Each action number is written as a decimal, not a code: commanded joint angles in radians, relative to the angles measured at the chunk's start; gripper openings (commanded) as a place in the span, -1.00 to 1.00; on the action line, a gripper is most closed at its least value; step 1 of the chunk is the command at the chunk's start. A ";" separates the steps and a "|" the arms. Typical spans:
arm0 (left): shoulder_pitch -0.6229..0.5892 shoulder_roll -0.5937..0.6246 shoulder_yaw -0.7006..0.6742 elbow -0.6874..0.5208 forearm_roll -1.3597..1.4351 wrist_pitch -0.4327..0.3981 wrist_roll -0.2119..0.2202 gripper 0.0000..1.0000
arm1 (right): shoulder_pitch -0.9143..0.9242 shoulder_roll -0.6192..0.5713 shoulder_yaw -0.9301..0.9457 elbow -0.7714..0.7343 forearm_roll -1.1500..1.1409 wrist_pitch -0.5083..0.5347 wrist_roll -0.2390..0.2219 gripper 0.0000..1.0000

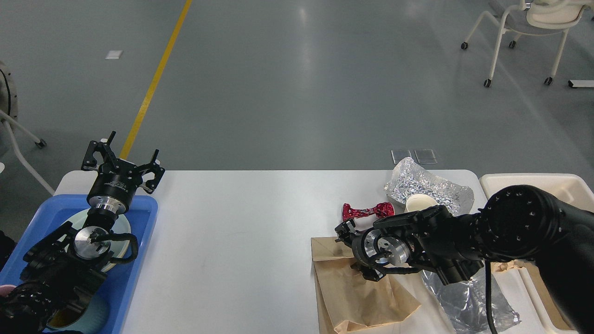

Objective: Tidy desktop
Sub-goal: 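Lift the paper bag and carry it into the white bin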

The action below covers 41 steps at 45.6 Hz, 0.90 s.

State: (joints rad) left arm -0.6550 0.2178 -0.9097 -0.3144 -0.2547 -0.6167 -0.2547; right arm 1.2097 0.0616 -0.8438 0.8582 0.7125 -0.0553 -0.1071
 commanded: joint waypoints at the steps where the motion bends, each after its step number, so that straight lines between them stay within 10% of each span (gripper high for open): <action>1: 0.000 0.000 0.000 0.000 0.000 0.000 0.000 0.99 | 0.005 0.000 0.000 0.007 -0.019 0.011 -0.006 -1.00; 17: 0.000 0.000 0.000 0.000 0.000 0.000 0.000 0.99 | 0.048 -0.020 -0.017 0.056 -0.056 0.048 -0.006 -1.00; 28: 0.000 0.000 0.000 -0.002 0.000 0.000 0.000 0.99 | 0.377 -0.235 -0.095 0.411 -0.154 0.075 -0.005 -1.00; 41: 0.000 0.000 0.000 0.000 0.000 0.000 0.000 0.99 | 1.099 -0.401 -0.372 0.601 -0.235 0.630 -0.008 -1.00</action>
State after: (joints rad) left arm -0.6550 0.2178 -0.9097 -0.3150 -0.2547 -0.6168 -0.2548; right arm 2.0601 -0.2975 -1.1190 1.4484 0.5029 0.3417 -0.1134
